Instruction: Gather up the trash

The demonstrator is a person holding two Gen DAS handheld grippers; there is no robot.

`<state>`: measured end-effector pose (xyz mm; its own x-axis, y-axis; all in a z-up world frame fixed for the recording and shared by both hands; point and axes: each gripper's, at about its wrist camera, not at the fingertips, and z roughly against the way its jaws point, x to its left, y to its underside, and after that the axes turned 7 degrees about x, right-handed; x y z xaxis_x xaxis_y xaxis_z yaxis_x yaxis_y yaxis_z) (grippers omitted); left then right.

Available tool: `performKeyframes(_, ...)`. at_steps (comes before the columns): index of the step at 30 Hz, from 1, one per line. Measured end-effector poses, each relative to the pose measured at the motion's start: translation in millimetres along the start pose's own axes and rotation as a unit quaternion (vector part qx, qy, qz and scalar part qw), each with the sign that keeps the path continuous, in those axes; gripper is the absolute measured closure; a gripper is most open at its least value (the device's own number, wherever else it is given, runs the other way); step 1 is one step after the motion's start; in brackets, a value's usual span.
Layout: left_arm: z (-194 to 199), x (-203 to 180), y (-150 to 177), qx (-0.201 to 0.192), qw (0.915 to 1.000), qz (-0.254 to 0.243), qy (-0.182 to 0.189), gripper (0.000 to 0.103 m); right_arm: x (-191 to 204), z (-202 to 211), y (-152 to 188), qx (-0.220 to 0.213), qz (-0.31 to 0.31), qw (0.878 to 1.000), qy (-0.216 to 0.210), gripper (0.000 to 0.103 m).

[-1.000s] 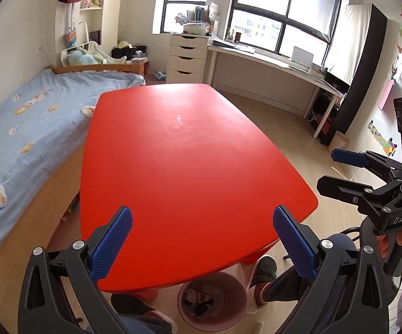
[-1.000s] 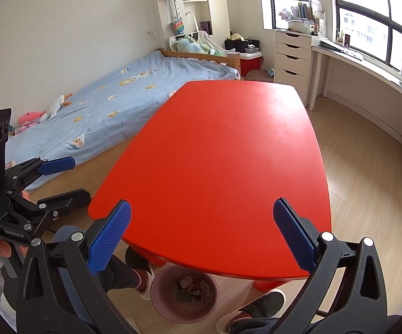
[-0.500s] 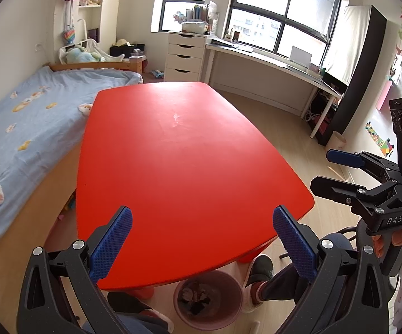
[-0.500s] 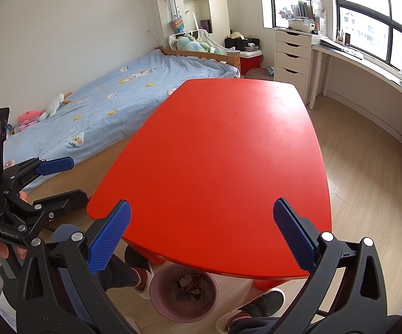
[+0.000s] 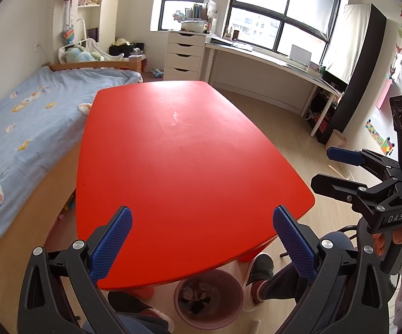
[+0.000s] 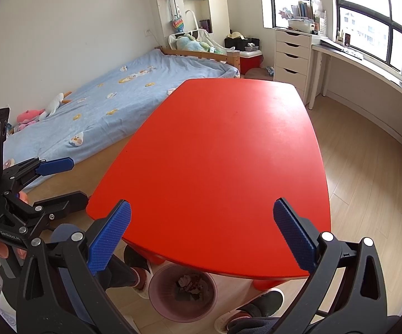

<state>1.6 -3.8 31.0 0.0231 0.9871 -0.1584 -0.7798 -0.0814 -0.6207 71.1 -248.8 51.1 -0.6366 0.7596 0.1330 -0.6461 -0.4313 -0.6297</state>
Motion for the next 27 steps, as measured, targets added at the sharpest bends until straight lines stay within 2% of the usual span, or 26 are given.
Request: performKeyframes(27, -3.0, -2.3, 3.0, 0.004, 1.0000, -0.002, 0.001, 0.006, -2.9, -1.8, 2.8, 0.003, 0.001, 1.000, 0.000, 0.003)
